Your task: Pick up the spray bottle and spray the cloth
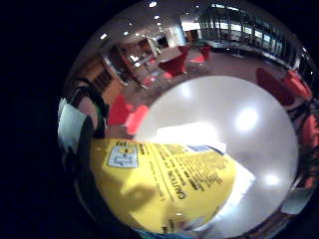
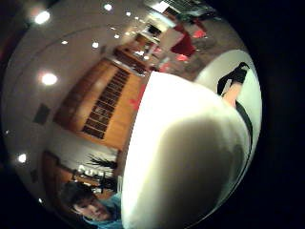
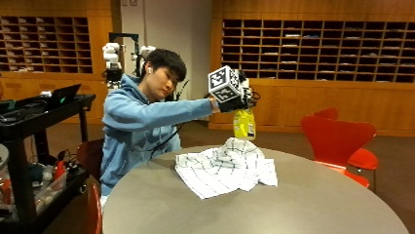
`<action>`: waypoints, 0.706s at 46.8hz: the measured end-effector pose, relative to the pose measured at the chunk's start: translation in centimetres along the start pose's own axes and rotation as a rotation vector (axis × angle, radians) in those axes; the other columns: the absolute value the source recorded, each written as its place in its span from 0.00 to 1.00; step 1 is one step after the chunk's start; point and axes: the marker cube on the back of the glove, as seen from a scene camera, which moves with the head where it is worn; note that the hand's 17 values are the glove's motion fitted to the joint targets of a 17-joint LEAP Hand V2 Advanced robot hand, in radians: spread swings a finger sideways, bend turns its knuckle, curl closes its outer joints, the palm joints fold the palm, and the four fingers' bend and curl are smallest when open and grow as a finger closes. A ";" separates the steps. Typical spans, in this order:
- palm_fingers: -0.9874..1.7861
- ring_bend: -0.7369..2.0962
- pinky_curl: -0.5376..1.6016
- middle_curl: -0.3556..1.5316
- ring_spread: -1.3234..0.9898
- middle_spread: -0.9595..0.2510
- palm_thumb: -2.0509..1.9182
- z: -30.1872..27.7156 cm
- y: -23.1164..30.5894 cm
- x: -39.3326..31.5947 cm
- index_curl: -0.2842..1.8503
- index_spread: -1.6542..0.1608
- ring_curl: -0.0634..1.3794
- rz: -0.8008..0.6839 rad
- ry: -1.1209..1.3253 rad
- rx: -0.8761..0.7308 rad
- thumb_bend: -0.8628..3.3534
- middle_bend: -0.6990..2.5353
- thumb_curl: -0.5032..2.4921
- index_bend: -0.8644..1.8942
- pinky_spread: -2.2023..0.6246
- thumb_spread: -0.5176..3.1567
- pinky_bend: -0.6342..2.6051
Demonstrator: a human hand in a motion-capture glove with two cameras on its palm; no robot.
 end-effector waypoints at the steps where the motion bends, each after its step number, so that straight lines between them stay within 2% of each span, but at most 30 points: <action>1: 0.84 0.45 0.43 0.45 0.48 0.66 0.76 0.5 -0.1 -0.5 0.38 0.79 0.36 0.001 -0.041 0.017 0.20 0.38 0.42 0.44 0.67 0.16 0.31; 7: 0.84 0.45 0.43 0.45 0.48 0.66 0.76 4.8 -0.4 -3.2 0.37 0.79 0.36 0.018 -0.263 0.094 0.20 0.38 0.42 0.43 0.67 0.16 0.31; 14: 0.83 0.45 0.43 0.44 0.48 0.66 0.77 11.4 -0.1 -4.3 0.37 0.79 0.36 0.084 -0.430 0.110 0.20 0.37 0.42 0.42 0.68 0.17 0.31; 24: 0.83 0.44 0.43 0.44 0.48 0.66 0.76 18.3 0.5 -3.2 0.37 0.79 0.36 0.215 -0.516 0.080 0.19 0.37 0.42 0.41 0.68 0.17 0.31; 33: 0.83 0.44 0.43 0.44 0.49 0.67 0.76 21.9 1.6 -1.3 0.37 0.79 0.35 0.242 -0.463 0.022 0.19 0.36 0.42 0.40 0.68 0.19 0.32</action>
